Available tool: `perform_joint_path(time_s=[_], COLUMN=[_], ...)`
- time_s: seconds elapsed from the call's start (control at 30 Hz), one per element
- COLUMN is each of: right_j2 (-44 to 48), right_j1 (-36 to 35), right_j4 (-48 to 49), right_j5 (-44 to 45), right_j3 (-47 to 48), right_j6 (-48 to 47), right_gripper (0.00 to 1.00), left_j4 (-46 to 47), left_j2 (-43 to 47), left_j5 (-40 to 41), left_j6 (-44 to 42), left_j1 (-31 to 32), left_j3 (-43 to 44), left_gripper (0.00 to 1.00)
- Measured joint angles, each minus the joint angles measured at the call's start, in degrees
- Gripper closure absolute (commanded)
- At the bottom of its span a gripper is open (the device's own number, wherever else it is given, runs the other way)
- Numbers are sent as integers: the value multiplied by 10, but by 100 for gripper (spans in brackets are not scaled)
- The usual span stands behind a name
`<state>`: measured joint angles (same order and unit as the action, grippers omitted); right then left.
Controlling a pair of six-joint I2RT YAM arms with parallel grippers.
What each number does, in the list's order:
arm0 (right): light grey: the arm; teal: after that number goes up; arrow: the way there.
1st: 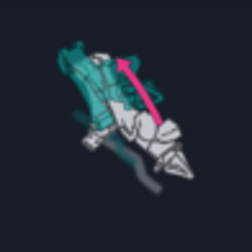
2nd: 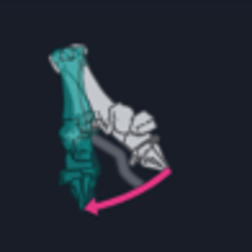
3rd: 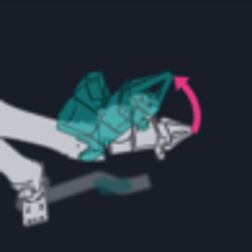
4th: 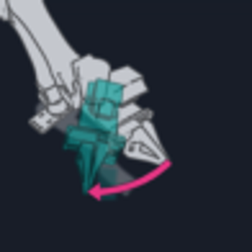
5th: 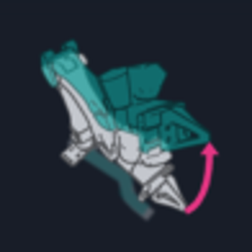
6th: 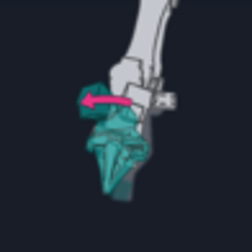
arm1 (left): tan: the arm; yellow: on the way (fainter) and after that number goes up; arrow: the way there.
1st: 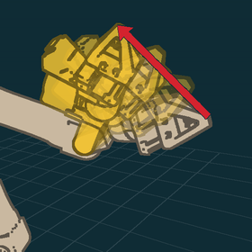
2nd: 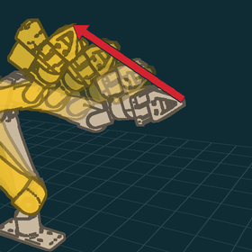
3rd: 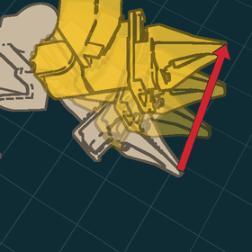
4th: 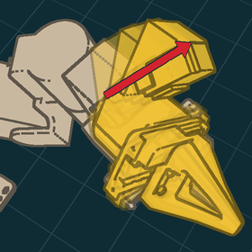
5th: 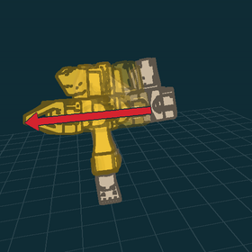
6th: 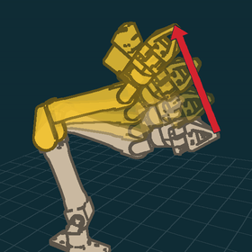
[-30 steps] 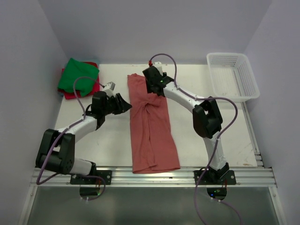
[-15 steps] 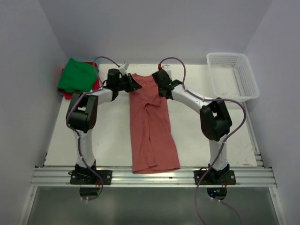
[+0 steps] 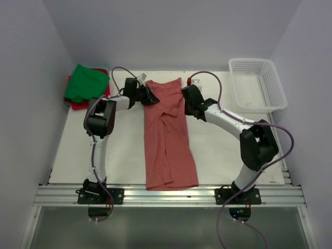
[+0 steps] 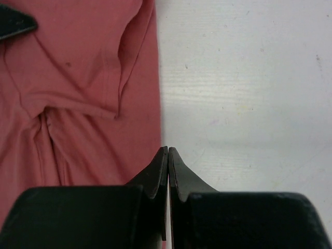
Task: Fold and stack the t-shirts
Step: Rotate the tshirt 90 degrees
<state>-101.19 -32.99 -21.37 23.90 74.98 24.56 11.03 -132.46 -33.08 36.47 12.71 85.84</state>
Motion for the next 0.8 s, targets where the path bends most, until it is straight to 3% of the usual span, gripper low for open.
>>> perform_joint_path(time_s=[0.17,0.33,0.37,0.4,0.47,0.5,0.57,0.6,0.63,0.8], right_j2=[69,136,146,155,174,185,208,219,230,301], right_j1=[0,0,0,0,0,0,0,0,0,-1], right_j4=[21,45,50,55,69,78,89,93,95,100], right_j5=[-27,-41,-41,-41,-44,-46,-58,-63,-70,-107], right_j3=[-58,-137,-151,-162,-189,-202,-227,-237,-245,-285], right_j6=[11,11,10,9,7,5,-1,-3,-5,-6], right_gripper=[100,100,100,100,84,68,58,52,42,27], left_j4=[9,87,106,123,183,210,243,251,264,267], left_j2=[-73,-130,-132,-133,-117,-99,-38,4,49,322], left_j5=[-27,-74,-83,-88,-95,-96,-96,-94,-87,-57], left_j6=[20,81,95,106,128,137,142,144,141,104], left_j1=[-4,-15,-18,-21,-25,-28,-33,-34,-36,-31], left_j3=[103,147,144,138,92,57,-32,-81,-130,-334], left_gripper=[100,100,92,73,65,51,31,11,7,0])
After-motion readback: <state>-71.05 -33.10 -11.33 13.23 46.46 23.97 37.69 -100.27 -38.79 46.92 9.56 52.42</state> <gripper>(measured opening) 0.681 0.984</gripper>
